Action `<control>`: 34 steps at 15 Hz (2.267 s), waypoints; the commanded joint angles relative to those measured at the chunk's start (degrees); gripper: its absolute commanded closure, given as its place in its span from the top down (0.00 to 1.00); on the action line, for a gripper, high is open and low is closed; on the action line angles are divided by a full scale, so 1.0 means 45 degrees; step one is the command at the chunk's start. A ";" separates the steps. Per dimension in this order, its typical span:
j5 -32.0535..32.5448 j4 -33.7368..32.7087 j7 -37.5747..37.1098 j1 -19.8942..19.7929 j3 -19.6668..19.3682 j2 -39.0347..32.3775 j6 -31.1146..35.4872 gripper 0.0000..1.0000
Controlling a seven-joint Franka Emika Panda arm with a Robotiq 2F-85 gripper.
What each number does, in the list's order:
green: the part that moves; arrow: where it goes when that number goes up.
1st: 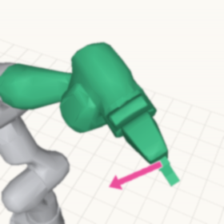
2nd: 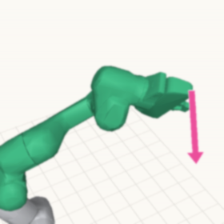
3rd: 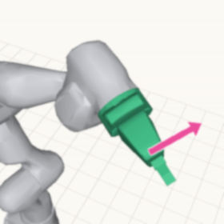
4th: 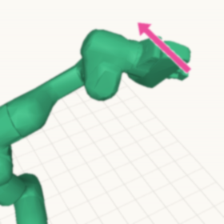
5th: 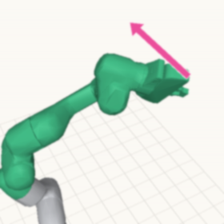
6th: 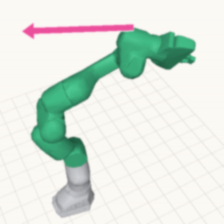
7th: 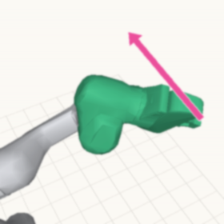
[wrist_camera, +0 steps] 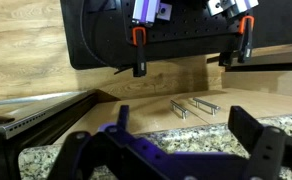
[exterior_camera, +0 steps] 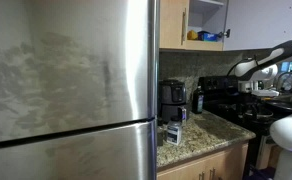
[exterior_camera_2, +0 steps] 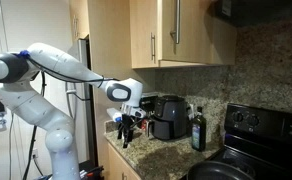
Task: Move the bottle that is near the stove to the left of the air fryer
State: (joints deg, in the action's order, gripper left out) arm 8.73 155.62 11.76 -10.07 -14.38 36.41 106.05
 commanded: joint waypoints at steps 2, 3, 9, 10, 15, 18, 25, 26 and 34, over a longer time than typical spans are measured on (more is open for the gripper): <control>-0.0060 -0.0022 0.0055 -0.0107 0.0105 -0.0015 -0.0027 1.00; -0.0060 -0.0022 0.0055 -0.0107 0.0105 -0.0015 -0.0027 1.00; -0.0061 -0.0022 0.0054 -0.0107 0.0105 -0.0015 -0.0026 1.00; -0.0061 -0.0022 0.0054 -0.0107 0.0105 -0.0015 -0.0026 1.00; -0.1083 -0.0490 -0.0663 0.0083 -0.0247 -0.1279 0.2489 1.00; -0.2571 -0.1364 -0.0206 0.0603 -0.0437 -0.2895 0.5978 1.00; -0.4442 -0.1882 -0.0292 0.1050 -0.0242 -0.3664 0.9405 1.00; -0.4487 -0.1929 -0.0291 0.1065 -0.0258 -0.3668 0.9415 1.00; -0.1290 -0.4426 -0.4841 -0.0651 0.1515 -0.6696 1.4491 1.00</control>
State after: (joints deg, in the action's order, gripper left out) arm -4.16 140.60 -1.24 -7.65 -11.63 11.10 169.65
